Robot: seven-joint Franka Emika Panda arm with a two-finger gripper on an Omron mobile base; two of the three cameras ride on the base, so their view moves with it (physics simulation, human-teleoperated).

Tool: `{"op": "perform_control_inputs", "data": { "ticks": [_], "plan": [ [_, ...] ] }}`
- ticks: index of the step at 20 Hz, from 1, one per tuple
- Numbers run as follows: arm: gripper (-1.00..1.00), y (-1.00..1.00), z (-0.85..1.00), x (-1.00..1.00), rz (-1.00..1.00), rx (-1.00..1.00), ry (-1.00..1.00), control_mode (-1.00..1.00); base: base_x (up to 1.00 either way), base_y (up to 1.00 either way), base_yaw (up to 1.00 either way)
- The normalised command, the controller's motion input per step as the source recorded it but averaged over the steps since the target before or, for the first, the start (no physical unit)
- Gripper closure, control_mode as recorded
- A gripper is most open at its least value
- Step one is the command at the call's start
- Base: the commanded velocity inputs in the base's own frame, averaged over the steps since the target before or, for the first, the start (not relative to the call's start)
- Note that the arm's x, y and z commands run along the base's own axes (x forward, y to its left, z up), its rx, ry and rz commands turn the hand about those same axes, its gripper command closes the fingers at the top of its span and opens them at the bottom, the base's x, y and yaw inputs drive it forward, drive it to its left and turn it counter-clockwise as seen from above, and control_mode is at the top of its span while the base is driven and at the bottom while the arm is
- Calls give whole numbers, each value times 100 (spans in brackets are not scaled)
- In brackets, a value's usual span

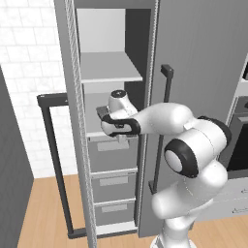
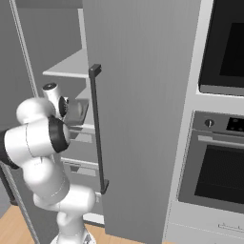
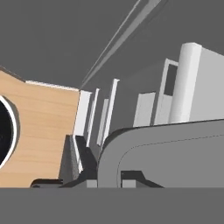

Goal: Take the meat container that has the fish and place it on the second highest rack of the freezer. Then take the vegetable container that has the garlic and corn and place it on the highest rack of the freezer.

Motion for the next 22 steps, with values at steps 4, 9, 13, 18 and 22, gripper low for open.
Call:
{"op": "perform_control_inputs", "data": {
  "ticks": [4,9,13,18,22],
  "plan": [
    [100,0,-9,53,0,-1,-9,-100,0,0,0],
    [-100,0,-6,76,0,-1,-6,-100,0,0,0],
    [-100,0,-6,72,0,0,-9,-100,0,0,0],
    [-100,0,-3,76,0,0,-11,-100,0,0,0],
    [-100,0,0,2,0,-3,-15,-100,0,0,0]
  ]
}}
